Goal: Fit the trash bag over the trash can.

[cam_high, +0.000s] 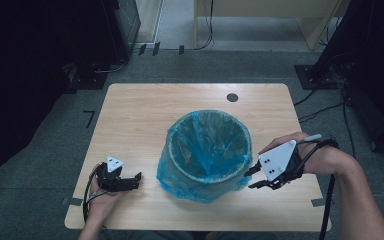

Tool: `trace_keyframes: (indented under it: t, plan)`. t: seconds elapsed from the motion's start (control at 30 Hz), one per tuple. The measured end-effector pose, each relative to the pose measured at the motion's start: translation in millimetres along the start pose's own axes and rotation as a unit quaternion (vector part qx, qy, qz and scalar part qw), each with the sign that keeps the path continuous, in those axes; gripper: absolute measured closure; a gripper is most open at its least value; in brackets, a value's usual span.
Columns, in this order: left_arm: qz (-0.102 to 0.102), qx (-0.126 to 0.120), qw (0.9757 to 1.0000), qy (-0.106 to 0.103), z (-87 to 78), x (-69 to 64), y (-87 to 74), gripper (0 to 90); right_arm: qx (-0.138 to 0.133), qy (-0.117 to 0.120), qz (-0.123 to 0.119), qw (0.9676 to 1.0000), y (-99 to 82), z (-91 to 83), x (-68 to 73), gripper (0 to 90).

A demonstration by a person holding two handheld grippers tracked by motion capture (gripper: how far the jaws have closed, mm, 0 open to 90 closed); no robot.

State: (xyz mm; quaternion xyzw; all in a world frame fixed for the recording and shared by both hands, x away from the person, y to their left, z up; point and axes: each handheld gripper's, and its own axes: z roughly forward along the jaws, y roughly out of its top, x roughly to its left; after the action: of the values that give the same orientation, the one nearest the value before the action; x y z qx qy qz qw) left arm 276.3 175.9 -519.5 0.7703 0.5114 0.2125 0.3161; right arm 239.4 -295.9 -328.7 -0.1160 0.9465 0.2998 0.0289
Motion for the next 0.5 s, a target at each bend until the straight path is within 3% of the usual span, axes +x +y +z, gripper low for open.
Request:
trace_keyframes:
  t: [0.03, 0.1, 0.17, 0.2, 0.23, 0.27, 0.37, 0.4, 0.43, 0.47, 0.5]
  plan:
    - [0.000, 0.000, 1.0000, 0.000, 0.0, 0.0, 0.0, 0.0, -0.001, 0.002, 0.021, 0.9998, -4.1, 2.1, 2.7, 48.9]
    - [0.000, 0.000, 1.0000, 0.000, 0.0, 0.0, 0.0, 0.0, 0.011, -0.021, 0.046, 0.9987, -12.1, 6.2, 7.5, 40.9]
    - [0.000, 0.000, 1.0000, 0.000, 0.0, 0.0, 0.0, 0.0, 0.016, -0.041, 0.084, 0.9955, -20.9, 10.0, 9.3, 29.4]
    - [0.000, 0.000, 1.0000, 0.000, 0.0, 0.0, 0.0, 0.0, 0.016, -0.041, 0.084, 0.9955, -20.9, 10.0, 9.3, 29.4]
    - [0.000, 0.000, 1.0000, 0.000, 0.0, 0.0, 0.0, 0.0, 0.020, -0.069, 0.114, 0.9908, -29.3, 13.1, 10.8, 22.2]
    - [0.000, 0.000, 1.0000, 0.000, 0.0, 0.0, 0.0, 0.0, 0.021, -0.075, 0.122, 0.9895, -33.5, 14.6, 11.6, 17.3]
    - [0.000, 0.000, 1.0000, 0.000, 0.0, 0.0, 0.0, 0.0, 0.022, -0.088, 0.134, 0.9868, -40.9, 18.0, 14.3, 14.6]
    - [0.000, 0.000, 1.0000, 0.000, 0.0, 0.0, 0.0, 0.0, 0.022, -0.101, 0.153, 0.9828, -45.7, 20.5, 15.5, 13.4]
    - [0.000, 0.000, 1.0000, 0.000, 0.0, 0.0, 0.0, 0.0, 0.021, -0.104, 0.157, 0.9819, -47.2, 21.2, 15.3, 12.3]
    - [0.000, 0.000, 1.0000, 0.000, 0.0, 0.0, 0.0, 0.0, 0.018, -0.109, 0.176, 0.9781, -51.3, 22.9, 15.2, 9.3]
    - [0.000, 0.000, 1.0000, 0.000, 0.0, 0.0, 0.0, 0.0, 0.017, -0.111, 0.183, 0.9766, -53.2, 23.5, 14.8, 8.2]
